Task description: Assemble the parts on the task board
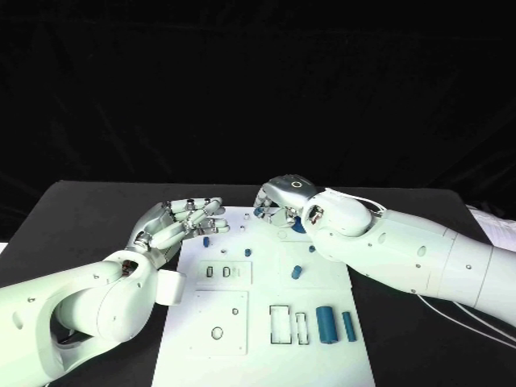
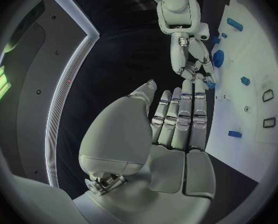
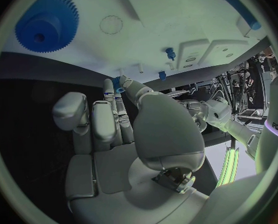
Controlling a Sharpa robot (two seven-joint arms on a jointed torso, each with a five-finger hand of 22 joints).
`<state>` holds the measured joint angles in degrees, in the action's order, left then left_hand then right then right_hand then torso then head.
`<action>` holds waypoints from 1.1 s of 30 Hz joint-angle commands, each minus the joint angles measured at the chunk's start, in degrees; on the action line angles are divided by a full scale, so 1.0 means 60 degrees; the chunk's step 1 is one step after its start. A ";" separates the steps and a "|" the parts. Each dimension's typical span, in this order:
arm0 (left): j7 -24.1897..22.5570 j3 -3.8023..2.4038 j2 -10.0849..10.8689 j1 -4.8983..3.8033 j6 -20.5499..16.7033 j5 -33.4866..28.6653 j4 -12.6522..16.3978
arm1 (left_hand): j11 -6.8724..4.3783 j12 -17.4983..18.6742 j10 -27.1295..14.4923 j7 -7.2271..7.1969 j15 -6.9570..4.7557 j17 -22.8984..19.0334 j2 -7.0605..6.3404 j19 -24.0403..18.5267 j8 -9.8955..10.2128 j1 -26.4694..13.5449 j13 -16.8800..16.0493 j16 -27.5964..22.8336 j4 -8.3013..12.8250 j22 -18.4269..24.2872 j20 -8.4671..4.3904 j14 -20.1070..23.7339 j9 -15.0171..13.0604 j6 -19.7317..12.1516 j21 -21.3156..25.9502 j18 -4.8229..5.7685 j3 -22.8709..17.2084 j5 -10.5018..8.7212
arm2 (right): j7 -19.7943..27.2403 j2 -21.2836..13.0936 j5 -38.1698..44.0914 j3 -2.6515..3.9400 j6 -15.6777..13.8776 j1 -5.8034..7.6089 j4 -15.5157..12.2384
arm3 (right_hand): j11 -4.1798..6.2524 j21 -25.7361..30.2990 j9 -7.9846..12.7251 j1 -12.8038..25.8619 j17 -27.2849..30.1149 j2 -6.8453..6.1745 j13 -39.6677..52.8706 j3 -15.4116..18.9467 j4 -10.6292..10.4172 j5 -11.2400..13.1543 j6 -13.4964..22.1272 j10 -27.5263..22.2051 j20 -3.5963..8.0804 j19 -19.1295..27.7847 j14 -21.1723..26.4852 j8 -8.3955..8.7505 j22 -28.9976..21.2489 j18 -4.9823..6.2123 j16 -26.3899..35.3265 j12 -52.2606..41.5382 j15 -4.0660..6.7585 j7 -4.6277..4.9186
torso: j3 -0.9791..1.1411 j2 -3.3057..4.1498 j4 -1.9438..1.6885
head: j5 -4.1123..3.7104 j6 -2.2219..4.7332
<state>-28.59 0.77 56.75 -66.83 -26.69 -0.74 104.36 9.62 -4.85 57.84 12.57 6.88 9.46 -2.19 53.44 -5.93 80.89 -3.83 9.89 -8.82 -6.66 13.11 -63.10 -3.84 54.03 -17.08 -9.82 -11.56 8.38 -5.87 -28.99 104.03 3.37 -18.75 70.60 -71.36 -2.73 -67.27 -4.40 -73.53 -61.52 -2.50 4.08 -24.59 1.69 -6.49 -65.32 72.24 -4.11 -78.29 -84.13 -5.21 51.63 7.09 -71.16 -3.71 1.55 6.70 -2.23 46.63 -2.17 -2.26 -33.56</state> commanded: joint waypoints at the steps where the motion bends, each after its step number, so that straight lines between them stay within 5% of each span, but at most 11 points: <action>1: -0.0027 -0.0007 -0.0013 -0.0014 0.0185 -0.0001 0.0012 | 0.0069 0.0058 0.0025 0.0077 0.0029 0.0008 -0.0022 0.0087 0.0032 0.0108 0.0009 -0.0061 0.0048 0.0008 0.0003 0.0038 0.0012 0.0008 0.0011 -0.0105 -0.0008 0.0014 | -0.0055 0.0152 0.0039 0.0005 -0.0133 0.0002 0.0172 | -0.0049 -0.0043 -0.0210 -0.0069 -0.0015 -0.0039 -0.0013 -0.0028 -0.0057 0.0005 -0.0078 -0.0002 0.0025 -0.0041 -0.0314 0.0023 0.0015 -0.0072 -0.0047 0.0037 0.0043 -0.0036 | -0.0004 0.0035 -0.0038 | -0.0036 0.0017; 33: 0.0024 -0.0009 -0.0119 -0.0031 0.0206 -0.0001 -0.0035 | 0.0073 0.0081 0.0024 0.0078 0.0036 0.0013 -0.0031 0.0075 0.0050 0.0116 0.0009 -0.0097 0.0081 0.0019 0.0007 0.0060 0.0012 0.0007 0.0023 -0.0101 -0.0029 0.0012 | 0.0000 0.0890 -0.0052 0.0000 0.0488 -0.0016 0.0958 | -0.0088 -0.0085 -0.0215 0.0013 -0.0017 -0.0100 -0.0027 -0.0039 -0.0172 0.0019 -0.0024 -0.0080 0.0005 -0.0006 -0.0307 0.0089 0.0046 -0.0073 -0.0070 0.0037 0.0010 0.0007 | -0.0010 0.0078 -0.0037 | 0.0005 0.0014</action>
<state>-28.25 0.76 56.16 -66.93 -26.64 -0.75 104.12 9.62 -4.54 57.84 12.57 6.87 9.45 -2.42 53.44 -5.94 81.11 -3.83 9.60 -8.59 -6.60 13.11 -63.10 -3.84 54.03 -17.08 -9.82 -11.79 8.38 -5.86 -23.74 103.59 3.41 -17.13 70.59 -65.79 -3.04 -67.63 -4.39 -73.52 -61.60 -2.53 3.98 -24.82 1.01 -6.23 -65.06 71.92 -4.11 -78.28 -84.13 -4.42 51.92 7.09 -71.35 -3.71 1.54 6.60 -2.29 47.06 -2.41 -2.20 -33.58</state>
